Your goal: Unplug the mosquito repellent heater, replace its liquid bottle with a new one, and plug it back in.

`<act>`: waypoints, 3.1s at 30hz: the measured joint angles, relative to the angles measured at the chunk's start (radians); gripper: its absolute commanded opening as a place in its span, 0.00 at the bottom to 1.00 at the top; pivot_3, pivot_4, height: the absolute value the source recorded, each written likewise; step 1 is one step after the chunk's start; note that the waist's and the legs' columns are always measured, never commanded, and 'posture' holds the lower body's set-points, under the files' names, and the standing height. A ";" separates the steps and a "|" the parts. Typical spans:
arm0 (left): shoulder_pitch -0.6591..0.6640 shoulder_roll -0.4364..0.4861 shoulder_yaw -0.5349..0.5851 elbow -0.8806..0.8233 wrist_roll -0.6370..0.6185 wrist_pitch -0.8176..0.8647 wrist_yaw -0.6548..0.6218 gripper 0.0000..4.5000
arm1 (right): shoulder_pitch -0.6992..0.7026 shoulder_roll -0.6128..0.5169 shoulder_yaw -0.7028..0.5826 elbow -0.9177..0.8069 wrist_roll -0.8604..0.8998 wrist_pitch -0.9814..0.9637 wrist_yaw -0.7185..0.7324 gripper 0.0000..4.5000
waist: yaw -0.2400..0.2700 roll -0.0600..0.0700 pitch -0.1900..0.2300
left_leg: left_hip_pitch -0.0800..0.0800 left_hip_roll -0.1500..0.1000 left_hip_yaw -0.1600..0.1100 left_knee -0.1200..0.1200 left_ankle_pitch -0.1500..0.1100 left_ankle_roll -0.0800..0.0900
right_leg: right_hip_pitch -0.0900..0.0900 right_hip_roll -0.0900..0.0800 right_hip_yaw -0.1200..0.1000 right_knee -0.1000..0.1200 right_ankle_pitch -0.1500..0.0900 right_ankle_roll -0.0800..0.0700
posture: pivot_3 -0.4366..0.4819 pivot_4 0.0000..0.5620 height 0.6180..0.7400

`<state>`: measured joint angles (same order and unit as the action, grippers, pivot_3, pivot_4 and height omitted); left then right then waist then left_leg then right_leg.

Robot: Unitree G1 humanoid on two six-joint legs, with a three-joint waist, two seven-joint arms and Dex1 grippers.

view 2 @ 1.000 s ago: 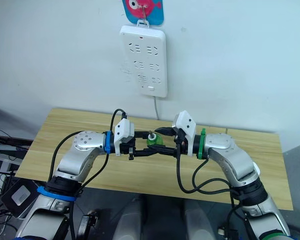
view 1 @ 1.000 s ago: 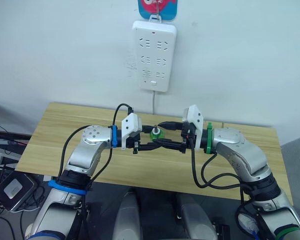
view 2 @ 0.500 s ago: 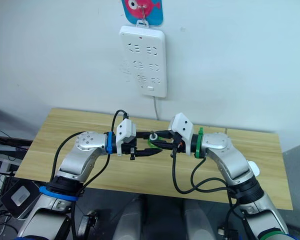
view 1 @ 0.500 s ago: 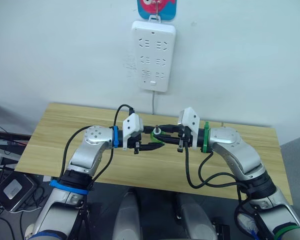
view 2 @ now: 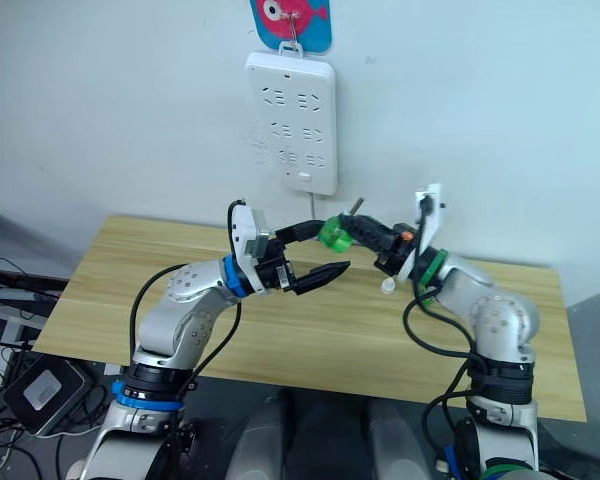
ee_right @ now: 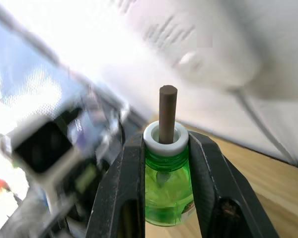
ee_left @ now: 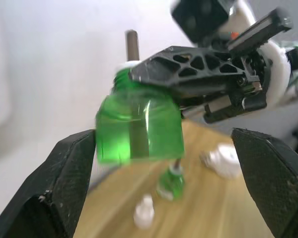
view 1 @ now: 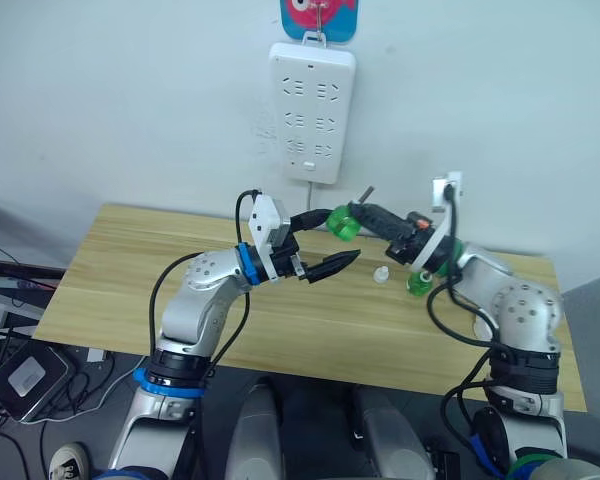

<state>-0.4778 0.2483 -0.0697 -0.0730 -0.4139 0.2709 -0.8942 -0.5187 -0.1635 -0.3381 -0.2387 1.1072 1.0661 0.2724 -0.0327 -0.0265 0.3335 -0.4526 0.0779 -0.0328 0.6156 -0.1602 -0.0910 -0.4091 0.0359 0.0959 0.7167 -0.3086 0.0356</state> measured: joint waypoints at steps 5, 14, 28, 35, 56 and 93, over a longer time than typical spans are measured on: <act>-0.003 -0.051 -0.037 0.003 0.080 -0.131 0.065 1.00 | 0.021 0.024 -0.044 0.004 0.264 0.030 -0.218 0.18 | -0.007 0.000 -0.001 | 0.000 0.000 0.001 0.000 0.000 0.000 | 0.000 0.000 0.001 0.000 0.000 0.000 | 0.45 0.46 1.00; -0.035 -0.089 -0.049 0.044 0.128 -0.256 0.120 1.00 | 0.025 -0.053 -0.015 0.011 0.467 -0.021 -0.361 0.18 | -0.009 0.000 -0.002 | 0.000 0.000 0.001 0.000 0.000 0.001 | 0.000 0.001 0.001 0.000 0.000 0.001 | 0.45 0.45 1.00; -0.036 -0.106 -0.056 0.079 0.145 -0.304 0.145 0.66 | 0.031 -0.115 0.061 0.011 0.591 -0.127 -0.428 0.18 | -0.009 0.000 -0.004 | 0.000 0.000 0.001 0.000 0.000 0.001 | 0.000 0.001 0.001 0.000 0.000 0.001 | 0.44 0.45 1.00; -0.036 -0.123 -0.067 0.082 0.150 -0.323 0.160 0.50 | 0.032 -0.144 0.086 0.011 0.618 -0.169 -0.432 0.18 | -0.009 -0.001 -0.006 | 0.000 0.000 0.001 0.000 0.000 0.001 | 0.000 0.001 0.001 0.000 0.000 0.001 | 0.44 0.45 1.00; -0.079 -0.077 0.021 0.003 -0.173 0.135 0.161 0.50 | 0.139 -0.687 0.124 0.010 0.492 0.029 -0.143 0.99 | -0.003 -0.001 -0.007 | -0.001 -0.001 0.000 0.002 0.000 0.001 | 0.000 0.001 0.001 -0.001 0.000 0.001 | 0.38 0.51 1.00; -0.025 0.161 0.187 0.040 -0.841 1.030 0.028 0.50 | 0.076 -0.902 0.532 0.367 -0.694 -0.012 0.545 0.99 | -0.044 -0.001 -0.006 | 0.001 0.001 0.003 0.010 -0.001 0.001 | 0.002 0.002 0.006 -0.002 -0.001 0.009 | 0.41 0.61 1.00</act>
<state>-0.5024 0.4090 0.1176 -0.0335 -1.2546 1.3013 -0.8658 -0.4431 -1.0657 0.1940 0.1281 0.4131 1.0541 0.8178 -0.0771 -0.0273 0.3276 -0.4521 0.0784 -0.0300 0.6251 -0.1608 -0.0899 -0.4069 0.0381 0.1020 0.7151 -0.3100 0.0443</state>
